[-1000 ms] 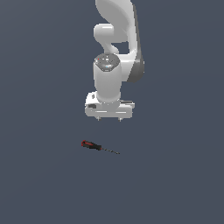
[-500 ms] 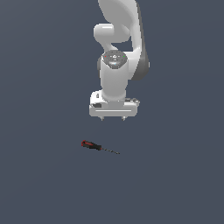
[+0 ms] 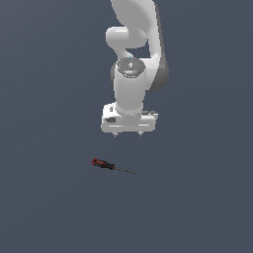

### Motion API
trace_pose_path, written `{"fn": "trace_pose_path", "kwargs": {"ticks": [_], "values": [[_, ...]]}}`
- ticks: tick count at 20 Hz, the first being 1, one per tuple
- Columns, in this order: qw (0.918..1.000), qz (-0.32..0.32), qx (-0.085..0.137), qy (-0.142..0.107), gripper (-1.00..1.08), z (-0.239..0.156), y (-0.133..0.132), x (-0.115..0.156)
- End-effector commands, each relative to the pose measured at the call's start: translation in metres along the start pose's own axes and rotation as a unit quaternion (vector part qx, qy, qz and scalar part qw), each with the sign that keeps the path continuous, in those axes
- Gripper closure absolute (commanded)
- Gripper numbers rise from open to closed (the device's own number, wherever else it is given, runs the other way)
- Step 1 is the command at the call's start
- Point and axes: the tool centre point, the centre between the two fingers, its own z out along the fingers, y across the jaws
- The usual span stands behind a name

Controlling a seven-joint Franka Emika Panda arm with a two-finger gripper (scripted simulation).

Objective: Pick up the object and move it to a goal position.

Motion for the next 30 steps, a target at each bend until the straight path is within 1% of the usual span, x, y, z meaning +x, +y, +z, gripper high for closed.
{"fn": "trace_pose_path", "kwargs": {"ticks": [1,9,12,15,18,22,26,30], "values": [[0.9999,-0.011,0.0,0.0,-0.92,0.002,0.001,0.002],[0.9971,-0.076,-0.002,-0.001,-0.92,0.011,0.007,0.011],[0.9939,-0.11,-0.003,-0.002,-0.92,0.016,0.01,0.016],[0.9889,-0.149,-0.004,-0.002,-0.92,0.022,0.014,0.021],[0.9824,-0.187,-0.004,-0.003,-0.92,0.028,0.018,0.026],[0.9714,-0.237,-0.004,-0.003,-0.92,0.036,0.023,0.033],[0.958,-0.287,-0.004,-0.003,-0.92,0.045,0.028,0.039],[0.9422,-0.335,-0.003,-0.003,-0.92,0.053,0.034,0.045]]}}
